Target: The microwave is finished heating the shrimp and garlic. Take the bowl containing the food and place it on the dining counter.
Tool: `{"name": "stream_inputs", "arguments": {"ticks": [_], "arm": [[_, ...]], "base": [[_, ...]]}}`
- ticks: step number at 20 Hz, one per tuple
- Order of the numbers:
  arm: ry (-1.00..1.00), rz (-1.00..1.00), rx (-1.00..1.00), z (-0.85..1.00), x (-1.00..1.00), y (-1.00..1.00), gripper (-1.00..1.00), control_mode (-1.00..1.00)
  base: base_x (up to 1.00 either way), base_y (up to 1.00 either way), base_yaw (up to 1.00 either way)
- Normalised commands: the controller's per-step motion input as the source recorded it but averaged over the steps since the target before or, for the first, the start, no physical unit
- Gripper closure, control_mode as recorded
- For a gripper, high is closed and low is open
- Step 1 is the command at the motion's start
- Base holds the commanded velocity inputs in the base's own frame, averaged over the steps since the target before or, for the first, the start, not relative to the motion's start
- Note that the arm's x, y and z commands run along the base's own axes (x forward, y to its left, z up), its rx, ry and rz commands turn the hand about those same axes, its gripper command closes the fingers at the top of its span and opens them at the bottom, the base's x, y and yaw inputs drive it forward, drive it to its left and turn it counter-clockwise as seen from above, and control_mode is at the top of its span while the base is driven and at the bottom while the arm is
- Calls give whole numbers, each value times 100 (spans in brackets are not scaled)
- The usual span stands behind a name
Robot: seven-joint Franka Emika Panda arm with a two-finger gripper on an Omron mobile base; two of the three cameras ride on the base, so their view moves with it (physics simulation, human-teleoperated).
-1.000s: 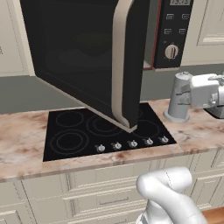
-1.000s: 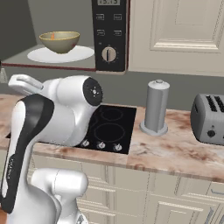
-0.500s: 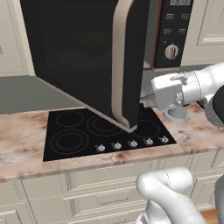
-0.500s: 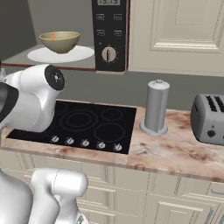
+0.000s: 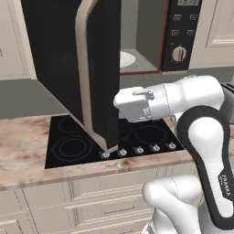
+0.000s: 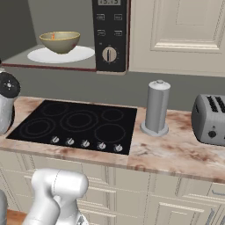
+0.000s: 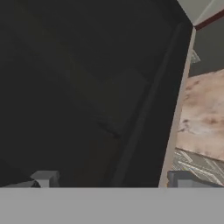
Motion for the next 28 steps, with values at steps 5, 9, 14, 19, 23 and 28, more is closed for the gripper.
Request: {"name": "stream_inputs", "arguments": {"ticks": [5, 9, 14, 19, 23, 28], "arm": [[-15, -15, 4, 0, 0, 100, -100, -100], [-6, -12, 4, 0, 0, 94, -100, -100], [0, 0, 0, 0, 0, 6, -100, -100], [2, -32, 12, 43, -1, -80, -100, -100], [21, -52, 8, 62, -2, -100, -100, -100], [38, -51, 0, 57, 0, -100, -100, -100]], "base": [[0, 0, 0], [0, 0, 0], [0, 0, 0], [0, 0, 0], [0, 0, 0], [0, 0, 0]]}}
